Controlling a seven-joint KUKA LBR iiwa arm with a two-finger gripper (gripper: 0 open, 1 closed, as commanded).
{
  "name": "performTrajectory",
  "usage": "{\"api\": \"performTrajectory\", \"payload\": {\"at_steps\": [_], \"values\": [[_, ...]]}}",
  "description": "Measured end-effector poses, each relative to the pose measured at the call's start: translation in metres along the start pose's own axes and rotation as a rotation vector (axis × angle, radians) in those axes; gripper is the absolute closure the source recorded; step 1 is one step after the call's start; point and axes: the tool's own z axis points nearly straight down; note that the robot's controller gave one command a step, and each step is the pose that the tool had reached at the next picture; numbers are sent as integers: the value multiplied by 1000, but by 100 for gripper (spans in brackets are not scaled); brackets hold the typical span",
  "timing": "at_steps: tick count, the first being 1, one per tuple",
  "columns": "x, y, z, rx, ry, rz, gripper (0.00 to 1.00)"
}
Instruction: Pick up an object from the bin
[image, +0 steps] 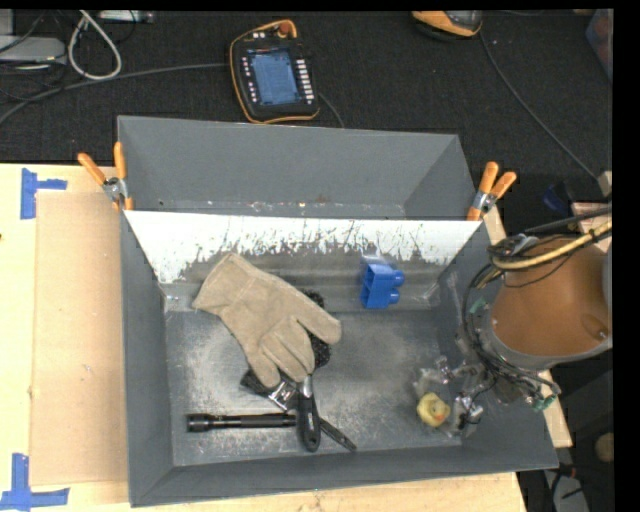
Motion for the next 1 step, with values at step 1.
{"api": "performTrajectory", "payload": {"at_steps": [1], "values": [[-1, -1, -48, 4, -5, 1, 100]]}}
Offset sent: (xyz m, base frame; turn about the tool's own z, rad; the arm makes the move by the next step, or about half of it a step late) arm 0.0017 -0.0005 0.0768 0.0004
